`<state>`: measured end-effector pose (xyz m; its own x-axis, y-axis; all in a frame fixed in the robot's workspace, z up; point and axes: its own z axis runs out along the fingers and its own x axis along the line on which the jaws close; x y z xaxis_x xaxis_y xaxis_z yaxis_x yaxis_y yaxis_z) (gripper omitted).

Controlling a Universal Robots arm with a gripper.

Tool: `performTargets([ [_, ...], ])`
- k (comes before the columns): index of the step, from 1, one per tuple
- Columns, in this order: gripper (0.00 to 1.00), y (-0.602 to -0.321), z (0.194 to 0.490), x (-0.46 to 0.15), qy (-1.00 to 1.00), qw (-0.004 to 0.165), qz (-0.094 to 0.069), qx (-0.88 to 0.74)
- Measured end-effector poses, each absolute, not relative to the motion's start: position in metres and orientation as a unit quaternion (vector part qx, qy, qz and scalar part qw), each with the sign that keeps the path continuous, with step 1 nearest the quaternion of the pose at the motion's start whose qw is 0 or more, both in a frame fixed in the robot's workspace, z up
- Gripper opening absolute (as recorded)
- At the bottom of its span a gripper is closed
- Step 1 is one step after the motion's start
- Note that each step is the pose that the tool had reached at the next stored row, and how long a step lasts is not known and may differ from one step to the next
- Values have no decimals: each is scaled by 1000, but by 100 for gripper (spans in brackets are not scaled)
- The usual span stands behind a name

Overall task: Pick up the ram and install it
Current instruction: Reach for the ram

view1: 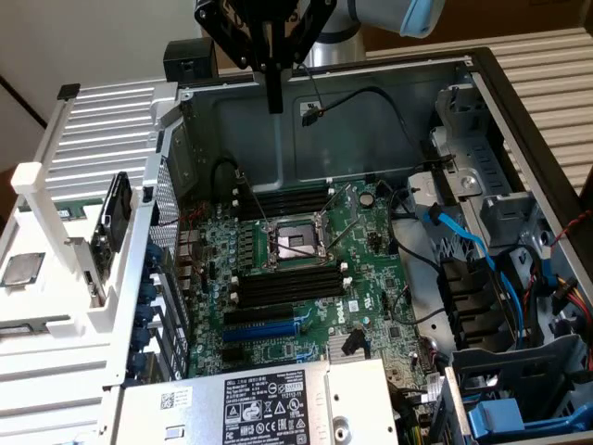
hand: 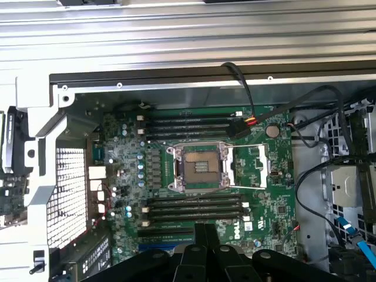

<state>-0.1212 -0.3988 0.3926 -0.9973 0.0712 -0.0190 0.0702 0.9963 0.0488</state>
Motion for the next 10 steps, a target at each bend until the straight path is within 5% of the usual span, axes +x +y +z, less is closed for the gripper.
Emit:
performTargets([
  [10, 10, -399, 393, -145, 999, 10, 24, 35],
])
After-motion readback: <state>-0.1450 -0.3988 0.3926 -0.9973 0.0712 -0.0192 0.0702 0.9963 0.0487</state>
